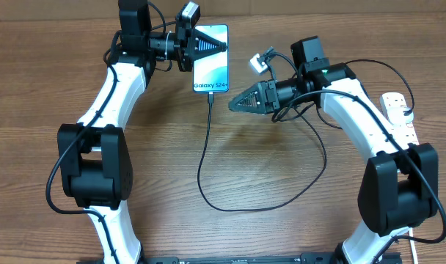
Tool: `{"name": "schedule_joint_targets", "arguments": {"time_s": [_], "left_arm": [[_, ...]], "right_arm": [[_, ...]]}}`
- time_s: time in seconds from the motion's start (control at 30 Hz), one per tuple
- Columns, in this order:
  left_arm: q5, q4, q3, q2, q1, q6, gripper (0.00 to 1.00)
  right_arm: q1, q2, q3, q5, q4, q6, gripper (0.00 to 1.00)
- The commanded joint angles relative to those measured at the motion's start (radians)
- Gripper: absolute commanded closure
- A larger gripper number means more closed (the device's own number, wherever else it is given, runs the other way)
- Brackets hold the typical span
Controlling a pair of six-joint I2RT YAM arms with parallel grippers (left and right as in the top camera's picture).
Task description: Plug charger to phone and switch on socket
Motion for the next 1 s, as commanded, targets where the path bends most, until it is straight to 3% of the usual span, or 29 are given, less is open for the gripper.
{"name": "schedule_joint_targets", "arguments": {"time_s": [0.0,0.1,0.3,0.53,0.77,0.97], "left_arm": [[-0.005,0.004,0.008,-0.019,-0.002,-0.038,0.96],[-0.040,0.004,0.008,-0.019,0.009,-0.048,0.96],[-0.050,0.005,0.008,-0.019,0.037,-0.047,0.96],[-0.051,0.010,0.008,-0.019,0.051,-0.042,0.96],[-0.073,0.016,0.008,-0.019,0.051,-0.036,0.96],[-0.061,0.016,0.008,-0.019,0.051,-0.035,0.96]], "right_arm": [[0.040,-0.014,0.013,-0.034,0.080,0.130,0.51],[0.062,-0.014,0.013,-0.030,0.237,0.295,0.51],[0.069,-0.014,0.013,0.005,0.396,0.468,0.53],[0.070,-0.014,0.013,0.041,0.408,0.496,0.57],[0.098,-0.014,0.013,0.064,0.554,0.660,0.59],[0.103,-0.014,0.013,0.086,0.572,0.677,0.71]]}}
